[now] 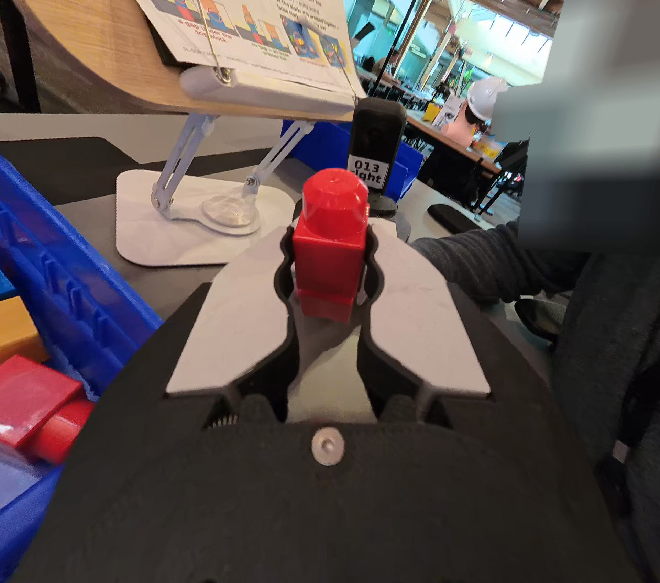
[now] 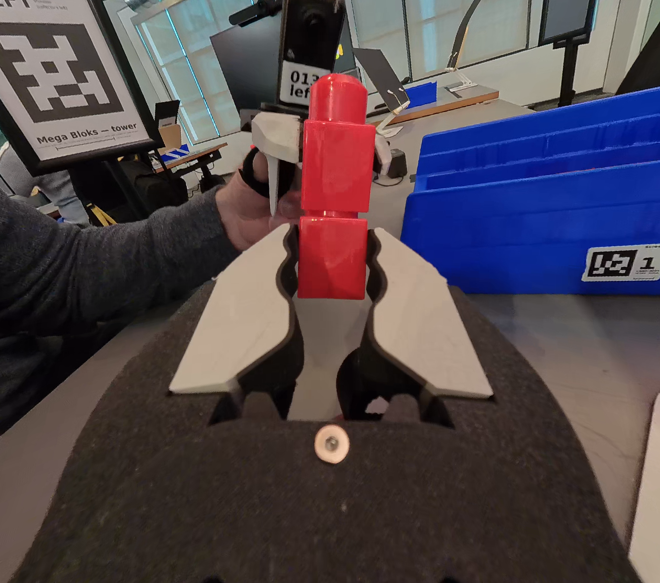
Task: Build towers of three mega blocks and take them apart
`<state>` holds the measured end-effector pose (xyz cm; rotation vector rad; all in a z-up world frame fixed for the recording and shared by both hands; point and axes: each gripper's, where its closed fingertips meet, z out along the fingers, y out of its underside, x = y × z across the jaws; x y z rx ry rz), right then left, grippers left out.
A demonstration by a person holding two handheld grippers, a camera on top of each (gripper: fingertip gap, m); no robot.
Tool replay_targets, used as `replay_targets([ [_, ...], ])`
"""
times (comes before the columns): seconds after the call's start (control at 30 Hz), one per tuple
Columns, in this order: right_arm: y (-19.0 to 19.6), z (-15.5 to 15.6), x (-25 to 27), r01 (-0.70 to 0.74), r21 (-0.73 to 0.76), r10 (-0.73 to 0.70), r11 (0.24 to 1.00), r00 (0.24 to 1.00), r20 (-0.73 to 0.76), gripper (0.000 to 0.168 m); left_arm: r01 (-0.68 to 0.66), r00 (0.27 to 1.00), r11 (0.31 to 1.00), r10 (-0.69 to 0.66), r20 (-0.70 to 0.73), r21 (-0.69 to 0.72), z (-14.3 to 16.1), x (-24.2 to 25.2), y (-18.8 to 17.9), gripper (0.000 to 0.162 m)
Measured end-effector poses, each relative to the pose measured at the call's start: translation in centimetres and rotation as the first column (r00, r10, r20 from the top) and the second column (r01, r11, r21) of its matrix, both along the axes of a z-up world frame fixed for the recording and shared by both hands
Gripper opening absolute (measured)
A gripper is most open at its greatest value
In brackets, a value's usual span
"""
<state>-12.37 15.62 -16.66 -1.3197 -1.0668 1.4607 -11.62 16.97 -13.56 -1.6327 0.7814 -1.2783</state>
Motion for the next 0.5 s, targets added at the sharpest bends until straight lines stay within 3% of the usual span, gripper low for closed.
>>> replay_targets([
  [0.5, 1.2, 1.3, 1.3, 0.031, -0.07, -0.039, 0.997, 0.992, -0.119, 0.035, -0.128, 0.944, 0.991, 0.113, 0.311, 0.03, 0.9, 0.6, 1.1, 0.037],
])
